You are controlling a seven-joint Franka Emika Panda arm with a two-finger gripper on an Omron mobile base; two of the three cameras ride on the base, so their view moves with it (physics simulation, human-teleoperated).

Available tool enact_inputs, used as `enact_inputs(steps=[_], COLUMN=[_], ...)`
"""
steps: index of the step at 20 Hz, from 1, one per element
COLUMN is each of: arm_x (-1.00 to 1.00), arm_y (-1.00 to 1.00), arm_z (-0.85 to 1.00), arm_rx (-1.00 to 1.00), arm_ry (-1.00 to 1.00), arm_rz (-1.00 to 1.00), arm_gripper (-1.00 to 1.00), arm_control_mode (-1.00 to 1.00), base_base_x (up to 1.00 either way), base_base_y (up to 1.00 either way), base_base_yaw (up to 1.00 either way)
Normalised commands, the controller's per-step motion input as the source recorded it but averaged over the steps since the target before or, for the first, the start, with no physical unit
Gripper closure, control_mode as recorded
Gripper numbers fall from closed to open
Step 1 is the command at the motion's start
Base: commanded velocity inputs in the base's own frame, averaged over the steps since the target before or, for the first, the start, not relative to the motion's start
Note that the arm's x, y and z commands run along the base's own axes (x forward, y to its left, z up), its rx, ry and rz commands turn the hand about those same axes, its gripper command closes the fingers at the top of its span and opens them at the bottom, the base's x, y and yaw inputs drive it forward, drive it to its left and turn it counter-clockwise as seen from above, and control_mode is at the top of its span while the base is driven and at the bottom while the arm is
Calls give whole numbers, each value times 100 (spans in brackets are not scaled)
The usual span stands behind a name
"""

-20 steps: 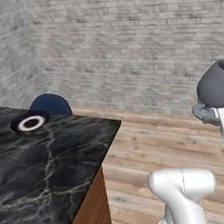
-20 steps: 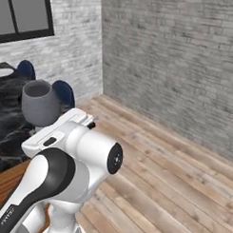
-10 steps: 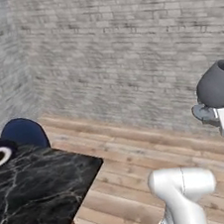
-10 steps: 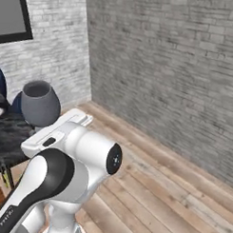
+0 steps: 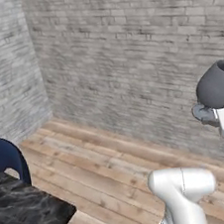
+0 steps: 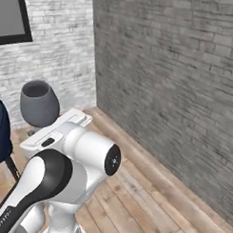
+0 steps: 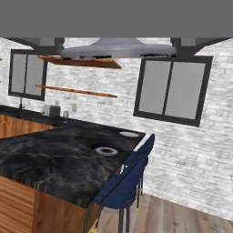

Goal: Retrieve the wine glasses from the counter and place one next to each plate.

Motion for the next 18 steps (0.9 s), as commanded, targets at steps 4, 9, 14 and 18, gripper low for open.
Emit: enact_inputs(steps=[4,9,14,18], arm_x=[0,0,0,0], arm_y=[0,0,0,0], arm_z=[0,0,0,0], arm_rx=[0,0,0,0], arm_ry=[0,0,0,0], arm_rz=[0,0,0,0], arm_gripper=[100,100,100,100], arm_control_mode=[100,100,100,100], base_base_x=[100,100,100,99], base_base_y=[-98,-93,-66,-25], base_base_yaw=[37,43,60,80])
